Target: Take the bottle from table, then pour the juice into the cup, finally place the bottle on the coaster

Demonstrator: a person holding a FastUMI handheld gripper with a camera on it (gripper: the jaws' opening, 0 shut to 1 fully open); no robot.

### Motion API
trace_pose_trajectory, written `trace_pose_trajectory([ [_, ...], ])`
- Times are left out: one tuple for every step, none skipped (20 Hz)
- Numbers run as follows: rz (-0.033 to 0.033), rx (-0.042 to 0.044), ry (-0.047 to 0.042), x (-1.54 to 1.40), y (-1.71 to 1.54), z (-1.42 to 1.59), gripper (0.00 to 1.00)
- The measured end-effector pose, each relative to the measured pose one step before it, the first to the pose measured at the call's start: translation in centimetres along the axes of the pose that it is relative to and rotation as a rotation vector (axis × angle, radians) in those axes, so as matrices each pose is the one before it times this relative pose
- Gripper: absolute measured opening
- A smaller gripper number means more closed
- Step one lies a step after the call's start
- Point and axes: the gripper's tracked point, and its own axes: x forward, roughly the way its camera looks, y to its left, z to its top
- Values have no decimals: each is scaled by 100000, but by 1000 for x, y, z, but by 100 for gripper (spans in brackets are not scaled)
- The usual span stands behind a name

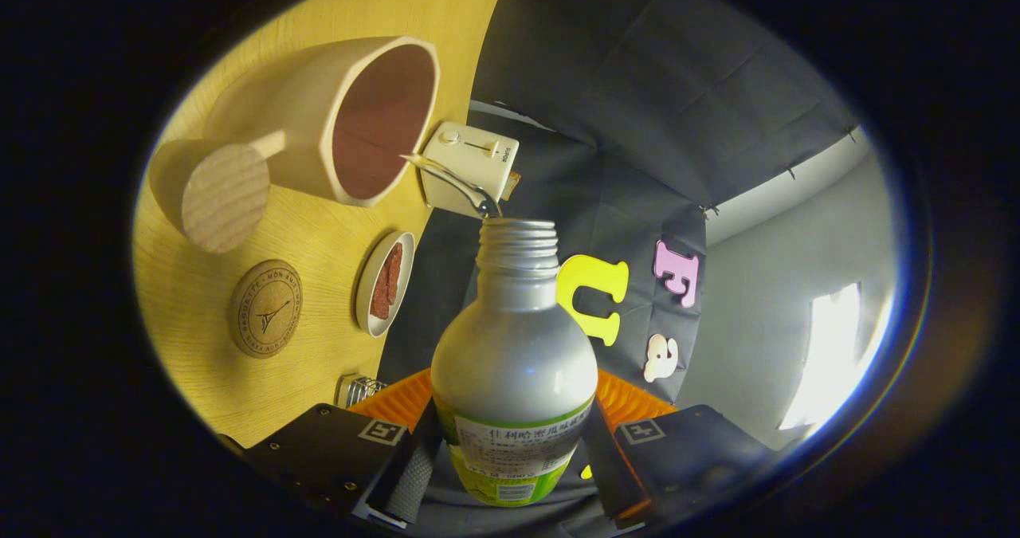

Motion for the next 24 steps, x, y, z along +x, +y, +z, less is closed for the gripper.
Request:
trace_pose_trajectory([
  [93, -254, -173, -120, -8, -10, 82],
  [-197, -336, -195, 39, -129, 61, 82],
  [-228, -318, -18, -14, -104, 8, 82],
  [-221, -285, -33, -5, -55, -39, 82],
  [-2, -114, -66, -22, -19, 30, 82],
  [137, -160, -171, -108, 30, -29, 82],
  [144, -306, -9, -114, -21, -49, 82],
  [-94, -200, -99, 155, -73, -52, 82],
  [-161, -200, 55, -19, -42, -61, 82],
  [-71, -351, -56, 1, 5, -38, 82],
  [-184, -411, 157, -22, -46, -31, 82],
  [29, -173, -117, 10, -43, 51, 82],
  [239, 104, -100, -74, 33, 88, 82],
  [333, -200, -269, 22, -24, 10, 82],
  [16, -371, -137, 17, -50, -42, 82],
  [-84, -479, -232, 2, -45, -28, 82],
  [-62, -271, -204, -81, -10, 42, 82],
  [86, -373, -133, -49, 36, 76, 82],
  [-51, -713, -345, -104, -47, 64, 82],
  [-81, -479, -301, -21, -76, 70, 82],
  [-336, -255, -85, -83, -71, -26, 82],
  [-167, -224, -238, -18, 3, 63, 82],
  [-129, -204, -27, -9, 29, 68, 82],
  [163, -154, -124, 71, 19, -39, 82],
])
